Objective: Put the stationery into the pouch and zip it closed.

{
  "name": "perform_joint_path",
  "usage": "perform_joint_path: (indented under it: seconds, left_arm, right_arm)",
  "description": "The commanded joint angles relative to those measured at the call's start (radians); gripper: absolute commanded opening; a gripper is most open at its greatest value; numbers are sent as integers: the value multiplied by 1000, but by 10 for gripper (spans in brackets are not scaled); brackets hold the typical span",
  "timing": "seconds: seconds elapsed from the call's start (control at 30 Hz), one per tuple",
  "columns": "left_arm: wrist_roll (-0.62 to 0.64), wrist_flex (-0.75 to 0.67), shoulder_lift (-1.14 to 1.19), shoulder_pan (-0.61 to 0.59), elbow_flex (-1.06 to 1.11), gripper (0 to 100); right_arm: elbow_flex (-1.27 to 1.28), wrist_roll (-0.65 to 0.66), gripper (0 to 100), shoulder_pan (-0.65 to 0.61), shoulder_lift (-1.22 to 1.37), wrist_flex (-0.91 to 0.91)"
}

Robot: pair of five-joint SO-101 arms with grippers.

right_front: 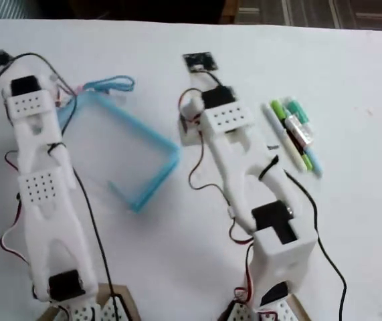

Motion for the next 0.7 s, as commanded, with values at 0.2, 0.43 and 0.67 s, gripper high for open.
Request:
perform_joint_path:
  seconds: [0.2, 0.43, 0.67]
  left_arm:
    - [-123, 74, -37, 180, -25, 191]
    - [-163, 100, -37, 239, -24, 191]
    - [-247, 218, -37, 272, -25, 188]
  right_arm:
    - [-34, 55, 19, -16, 19, -62]
    - [-41, -97, 19, -124, 199, -142]
    - [-41, -91, 19, -142, 228, 96]
